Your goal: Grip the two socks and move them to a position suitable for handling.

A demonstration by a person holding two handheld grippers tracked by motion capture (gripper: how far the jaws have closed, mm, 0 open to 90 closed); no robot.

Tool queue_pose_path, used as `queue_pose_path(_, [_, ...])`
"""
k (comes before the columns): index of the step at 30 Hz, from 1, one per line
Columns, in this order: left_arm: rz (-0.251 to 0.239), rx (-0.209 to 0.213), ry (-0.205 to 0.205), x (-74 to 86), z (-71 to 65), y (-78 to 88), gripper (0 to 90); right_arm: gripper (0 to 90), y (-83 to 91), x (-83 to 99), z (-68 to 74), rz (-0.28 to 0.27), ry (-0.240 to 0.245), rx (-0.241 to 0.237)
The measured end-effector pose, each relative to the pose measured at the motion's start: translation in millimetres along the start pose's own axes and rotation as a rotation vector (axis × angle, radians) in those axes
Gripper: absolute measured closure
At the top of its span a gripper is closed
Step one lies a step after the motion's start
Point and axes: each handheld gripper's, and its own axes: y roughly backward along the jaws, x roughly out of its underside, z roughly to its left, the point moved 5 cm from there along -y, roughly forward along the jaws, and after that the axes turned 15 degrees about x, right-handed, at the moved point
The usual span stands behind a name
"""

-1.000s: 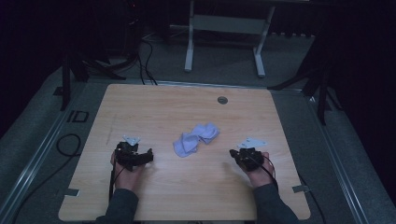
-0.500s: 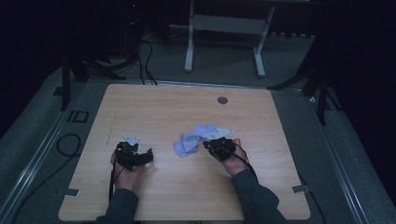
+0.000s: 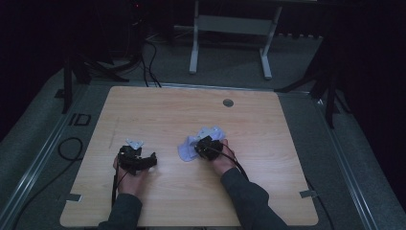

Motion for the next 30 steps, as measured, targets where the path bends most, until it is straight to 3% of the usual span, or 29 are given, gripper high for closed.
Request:
queue_pose_path(5, [0.0, 0.002, -0.005, 0.4, -1.2, 2.0, 17.6, 90.0, 5.5, 2.5, 6.6, 0.003, 0.001, -0.014])
queue_pose_path(9, [-0.006, 0.005, -0.009, 0.9, -2.4, 2.7, 23.4, 90.0, 9.2, 6.0, 10.6, 0.003, -0.03, -0.028])
queue_pose_path(14, [0.011, 0.043, -0.039, 2.0, -7.7, 8.2, 42.4, 89.8, 15.8, 12.8, 17.6, 0.0, -0.076, -0.041])
queue_pose_path(17, [0.023, 0.058, -0.048, 2.7, -10.5, 9.7, 50.9, 89.8, 18.4, 14.8, 20.3, -0.001, -0.075, -0.027])
queue_pose_path(20, [0.041, 0.136, -0.075, 3.0, -19.5, 10.7, 59.2, 89.7, 21.0, 16.7, 23.5, 0.002, -0.084, -0.019])
queue_pose_path(21, [0.041, 0.136, -0.075, 3.0, -19.5, 10.7, 62.2, 89.7, 21.0, 16.7, 23.5, 0.002, -0.084, -0.019])
queue_pose_path(23, [0.032, 0.187, -0.112, 2.5, -31.2, 12.9, 66.2, 89.7, 23.6, 18.5, 26.9, 0.003, -0.095, -0.021])
queue_pose_path(27, [0.026, 0.235, -0.16, 2.3, -45.4, 14.6, 68.6, 89.7, 25.3, 19.8, 29.8, -0.001, -0.101, -0.019])
queue_pose_path(28, [0.034, 0.27, -0.182, 3.2, -54.6, 14.5, 68.9, 89.7, 26.5, 20.4, 32.0, 0.0, -0.102, -0.012])
queue_pose_path(30, [0.039, 0.294, -0.194, 4.1, -62.4, 14.4, 71.0, 89.7, 27.8, 20.9, 34.2, 0.003, -0.109, -0.005])
